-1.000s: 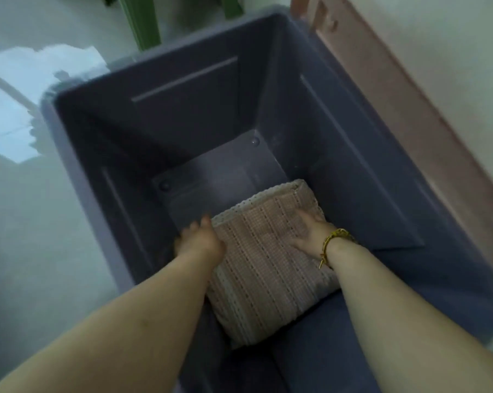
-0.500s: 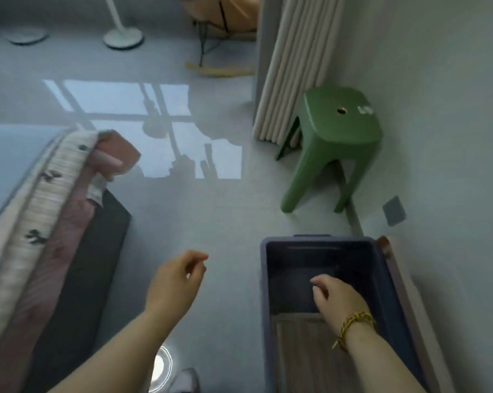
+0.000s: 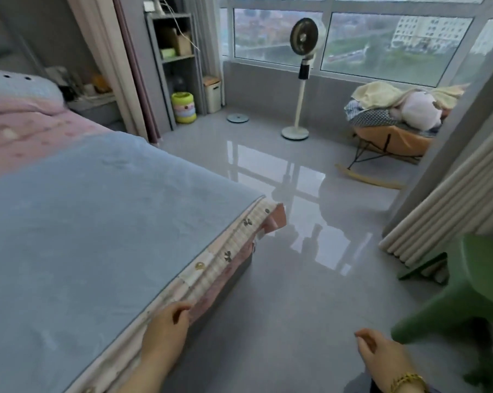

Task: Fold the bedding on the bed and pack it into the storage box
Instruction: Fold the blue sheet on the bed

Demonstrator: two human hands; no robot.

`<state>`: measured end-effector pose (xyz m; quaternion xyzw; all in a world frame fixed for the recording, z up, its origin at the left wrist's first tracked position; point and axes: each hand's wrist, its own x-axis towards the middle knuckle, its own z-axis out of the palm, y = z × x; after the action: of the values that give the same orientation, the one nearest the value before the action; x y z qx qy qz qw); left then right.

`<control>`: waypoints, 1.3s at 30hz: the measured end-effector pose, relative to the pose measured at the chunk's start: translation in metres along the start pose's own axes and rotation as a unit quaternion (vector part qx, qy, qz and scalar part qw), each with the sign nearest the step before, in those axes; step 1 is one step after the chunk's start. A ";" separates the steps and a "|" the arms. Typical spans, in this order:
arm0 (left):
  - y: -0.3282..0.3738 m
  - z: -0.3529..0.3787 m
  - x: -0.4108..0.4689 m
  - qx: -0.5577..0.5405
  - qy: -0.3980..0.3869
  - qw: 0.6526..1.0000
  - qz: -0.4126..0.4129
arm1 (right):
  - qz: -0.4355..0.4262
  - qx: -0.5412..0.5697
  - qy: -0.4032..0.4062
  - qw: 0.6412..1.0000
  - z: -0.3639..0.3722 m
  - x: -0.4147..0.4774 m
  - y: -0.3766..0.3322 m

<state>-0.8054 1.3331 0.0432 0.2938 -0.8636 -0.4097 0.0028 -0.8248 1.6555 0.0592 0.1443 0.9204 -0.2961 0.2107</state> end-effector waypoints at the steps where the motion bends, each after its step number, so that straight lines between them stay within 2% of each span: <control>1: -0.004 -0.009 0.004 -0.003 0.005 1.000 -0.004 | -0.007 -0.005 -0.002 1.000 0.001 0.003 -0.011; 4: -0.017 -0.030 0.021 0.004 0.027 0.999 -0.032 | -0.053 -0.041 -0.004 0.998 0.003 0.024 -0.061; 9: -0.026 -0.048 0.100 0.012 0.049 0.996 -0.069 | -0.127 -0.089 -0.027 0.988 0.032 0.093 -0.163; 16: 0.009 -0.054 0.229 0.024 0.038 0.995 -0.089 | -0.178 -0.131 -0.073 0.973 0.062 0.186 -0.277; 21: 0.018 -0.037 0.288 -0.014 0.032 0.991 -0.129 | -0.216 -0.222 -0.100 0.946 0.056 0.250 -0.325; 29: 0.062 0.027 0.431 -0.028 0.133 0.975 -0.173 | -0.327 -0.248 -0.132 0.902 0.029 0.420 -0.405; 34: 0.122 0.092 0.536 0.005 0.146 0.942 -0.303 | -0.378 -0.268 -0.155 0.872 -0.038 0.562 -0.458; 37: 0.140 0.117 0.596 -0.004 0.131 0.914 -0.383 | -0.433 -0.325 -0.157 0.826 -0.044 0.631 -0.509; 39: 0.136 0.122 0.630 -0.045 0.166 0.879 -0.444 | -0.472 -0.353 -0.145 0.795 -0.026 0.671 -0.546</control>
<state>-1.4254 1.1652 -0.0897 0.7099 -0.6097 -0.3517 -0.0229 -1.6296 1.3379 0.0253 -0.4374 0.8733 -0.0312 0.2123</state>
